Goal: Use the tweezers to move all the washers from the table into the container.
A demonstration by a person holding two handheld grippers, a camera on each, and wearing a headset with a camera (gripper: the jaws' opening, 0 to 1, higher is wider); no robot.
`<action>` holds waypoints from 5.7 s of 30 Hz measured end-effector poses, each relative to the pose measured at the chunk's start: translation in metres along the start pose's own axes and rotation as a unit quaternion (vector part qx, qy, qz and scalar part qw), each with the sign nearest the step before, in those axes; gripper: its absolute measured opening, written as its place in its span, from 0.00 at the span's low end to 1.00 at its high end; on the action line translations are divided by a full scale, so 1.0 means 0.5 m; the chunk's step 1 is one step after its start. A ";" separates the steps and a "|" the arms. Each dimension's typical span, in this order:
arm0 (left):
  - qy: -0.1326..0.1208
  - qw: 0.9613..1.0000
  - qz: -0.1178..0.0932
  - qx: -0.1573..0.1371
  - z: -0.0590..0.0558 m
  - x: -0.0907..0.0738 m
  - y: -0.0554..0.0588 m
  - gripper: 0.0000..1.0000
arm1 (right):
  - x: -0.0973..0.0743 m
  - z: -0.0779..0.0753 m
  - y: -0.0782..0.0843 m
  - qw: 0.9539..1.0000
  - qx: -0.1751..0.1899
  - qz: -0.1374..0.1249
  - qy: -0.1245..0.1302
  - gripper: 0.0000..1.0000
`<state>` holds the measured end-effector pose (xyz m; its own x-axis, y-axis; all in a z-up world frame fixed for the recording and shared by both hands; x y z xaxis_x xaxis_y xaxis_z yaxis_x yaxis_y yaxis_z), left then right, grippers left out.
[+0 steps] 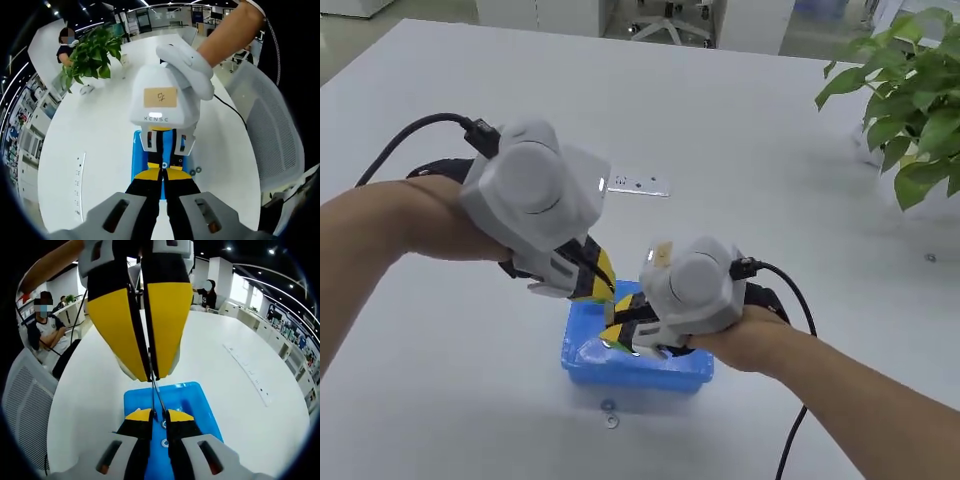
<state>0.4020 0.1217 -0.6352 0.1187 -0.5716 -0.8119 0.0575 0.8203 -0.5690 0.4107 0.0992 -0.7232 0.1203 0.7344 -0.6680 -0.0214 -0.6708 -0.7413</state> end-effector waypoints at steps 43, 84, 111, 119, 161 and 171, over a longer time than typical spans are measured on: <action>-0.005 1.000 0.006 0.008 -0.117 -0.022 -0.022 0.05 | -0.041 0.111 0.003 1.000 -0.021 -0.003 0.001 0.12; 0.047 0.999 0.016 -0.019 -0.160 0.062 0.023 0.05 | 0.013 0.160 0.084 0.999 0.016 0.004 -0.032 0.12; 0.049 0.998 0.011 -0.027 -0.144 0.068 0.020 0.05 | 0.012 0.155 0.087 0.999 0.032 0.002 -0.028 0.12; 0.051 0.998 0.012 -0.026 -0.143 0.069 0.018 0.05 | 0.011 0.155 0.087 0.999 0.036 0.006 -0.027 0.10; 0.024 1.000 0.012 -0.003 -0.152 -0.008 -0.034 0.05 | -0.049 0.158 0.021 1.000 0.003 0.001 -0.004 0.10; 0.008 1.000 0.012 0.004 -0.150 -0.035 -0.048 0.05 | -0.068 0.151 -0.006 1.000 -0.012 -0.002 0.005 0.10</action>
<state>0.3240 0.1106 -0.6170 0.1050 -0.5526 -0.8268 0.0621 0.8334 -0.5491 0.3316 0.0842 -0.7034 0.1294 0.7356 -0.6649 0.0020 -0.6708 -0.7417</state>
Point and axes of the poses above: the centre of the closed fingertips' face, and the gripper's own axes: x roughly forward along the fingers, z roughly to its left, y roughly out of its underside, the point moved 4 cm from there along -x, roughly backward along the fingers, and after that the axes turned 1 degree about y, right-handed, at the moved point
